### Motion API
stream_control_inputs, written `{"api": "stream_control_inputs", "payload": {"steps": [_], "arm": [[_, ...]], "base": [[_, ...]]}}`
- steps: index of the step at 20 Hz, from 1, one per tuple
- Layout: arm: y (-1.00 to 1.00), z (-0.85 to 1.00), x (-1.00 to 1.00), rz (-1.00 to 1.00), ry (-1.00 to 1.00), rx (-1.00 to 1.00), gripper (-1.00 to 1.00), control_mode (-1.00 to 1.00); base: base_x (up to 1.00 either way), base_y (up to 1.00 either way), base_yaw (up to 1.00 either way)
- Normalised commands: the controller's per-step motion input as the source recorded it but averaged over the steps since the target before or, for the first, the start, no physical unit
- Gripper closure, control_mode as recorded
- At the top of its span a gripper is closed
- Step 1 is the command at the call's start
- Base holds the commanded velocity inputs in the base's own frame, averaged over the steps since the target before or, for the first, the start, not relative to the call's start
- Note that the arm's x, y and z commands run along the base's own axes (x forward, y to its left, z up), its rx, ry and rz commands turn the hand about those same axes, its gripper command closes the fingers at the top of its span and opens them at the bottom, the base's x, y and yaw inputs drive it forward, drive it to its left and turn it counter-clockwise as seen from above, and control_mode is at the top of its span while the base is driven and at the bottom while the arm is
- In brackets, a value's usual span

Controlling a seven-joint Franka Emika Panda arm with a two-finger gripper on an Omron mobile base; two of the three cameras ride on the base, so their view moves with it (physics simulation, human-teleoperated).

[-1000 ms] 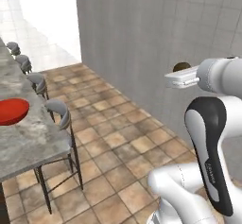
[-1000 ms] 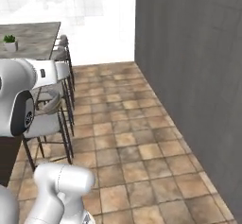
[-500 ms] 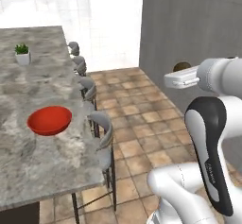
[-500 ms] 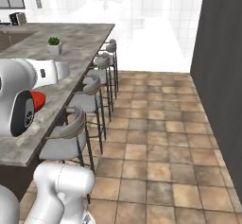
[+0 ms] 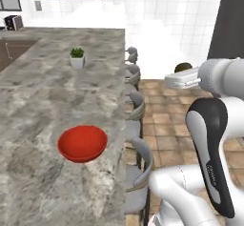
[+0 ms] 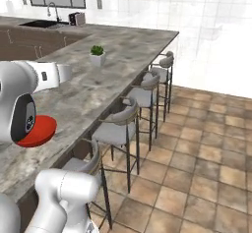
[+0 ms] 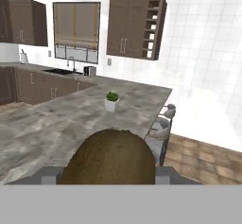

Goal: Retrieve the kiwi and orange from the fridge and place them into the bowl on the dining table.

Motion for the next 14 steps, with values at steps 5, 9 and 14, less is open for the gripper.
{"api": "stream_control_inputs", "payload": {"steps": [5, 9, 14], "arm": [[0.0, 0.0, 0.0, 0.0, 0.0, 0.0, 1.0, 1.0], [0.0, 0.0, 0.0, 0.0, 0.0, 0.0, 1.0, 1.0], [0.0, 0.0, 0.0, 0.0, 0.0, 0.0, 1.0, 1.0]], "base": [[0.95, -0.3, 0.53], [0.97, -0.27, 0.53], [0.94, -0.21, 0.51]]}}
